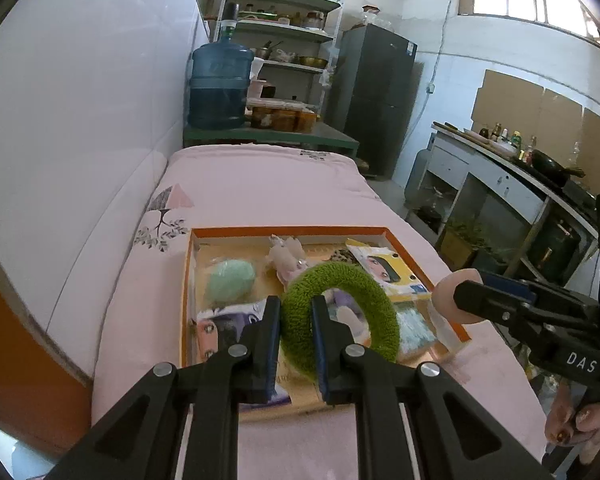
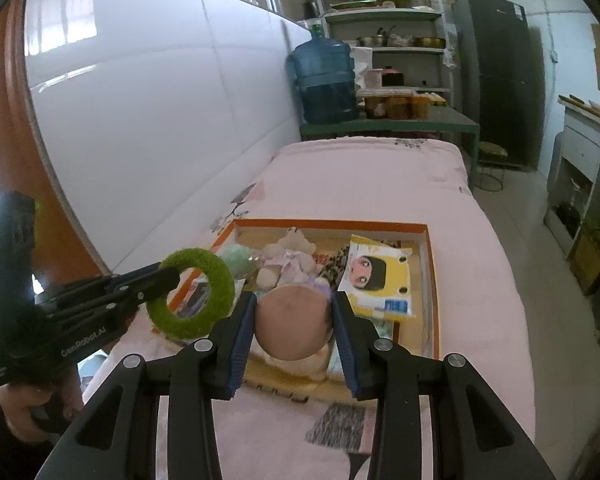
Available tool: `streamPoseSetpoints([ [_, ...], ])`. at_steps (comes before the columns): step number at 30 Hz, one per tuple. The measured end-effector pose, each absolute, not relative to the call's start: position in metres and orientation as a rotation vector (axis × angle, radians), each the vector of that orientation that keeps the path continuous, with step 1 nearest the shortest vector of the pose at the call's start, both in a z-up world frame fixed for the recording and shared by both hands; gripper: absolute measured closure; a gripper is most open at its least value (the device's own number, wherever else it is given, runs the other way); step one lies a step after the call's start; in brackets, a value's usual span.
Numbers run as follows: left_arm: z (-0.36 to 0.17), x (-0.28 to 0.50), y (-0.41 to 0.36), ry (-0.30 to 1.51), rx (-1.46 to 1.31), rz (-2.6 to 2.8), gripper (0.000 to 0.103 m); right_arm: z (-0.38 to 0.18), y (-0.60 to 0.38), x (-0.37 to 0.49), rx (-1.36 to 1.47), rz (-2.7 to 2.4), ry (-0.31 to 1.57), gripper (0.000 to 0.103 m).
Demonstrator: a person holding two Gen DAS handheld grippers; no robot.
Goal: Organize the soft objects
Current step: 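Carry the green ring and the pink ball over the box lid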
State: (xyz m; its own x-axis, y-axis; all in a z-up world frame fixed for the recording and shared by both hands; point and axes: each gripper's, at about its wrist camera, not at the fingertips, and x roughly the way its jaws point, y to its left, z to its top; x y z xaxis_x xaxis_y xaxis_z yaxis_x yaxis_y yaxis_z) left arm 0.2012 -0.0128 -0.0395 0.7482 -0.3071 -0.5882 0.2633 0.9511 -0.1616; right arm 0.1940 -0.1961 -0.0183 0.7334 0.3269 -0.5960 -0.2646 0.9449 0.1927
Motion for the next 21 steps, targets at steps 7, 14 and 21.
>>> streamPoseSetpoints([
  [7, -0.045, 0.224, -0.019, 0.665, -0.059, -0.299, 0.087, -0.023, -0.196, 0.221, 0.093, 0.334, 0.679, 0.064],
  [14, -0.05, 0.242, -0.023, 0.678, -0.044, -0.289, 0.087, -0.03, -0.196, 0.244, 0.088, 0.347, 0.688, 0.064],
  [21, -0.056, 0.254, -0.024, 0.696, -0.046, -0.278, 0.087, -0.037, -0.196, 0.263, 0.092, 0.355, 0.703, 0.064],
])
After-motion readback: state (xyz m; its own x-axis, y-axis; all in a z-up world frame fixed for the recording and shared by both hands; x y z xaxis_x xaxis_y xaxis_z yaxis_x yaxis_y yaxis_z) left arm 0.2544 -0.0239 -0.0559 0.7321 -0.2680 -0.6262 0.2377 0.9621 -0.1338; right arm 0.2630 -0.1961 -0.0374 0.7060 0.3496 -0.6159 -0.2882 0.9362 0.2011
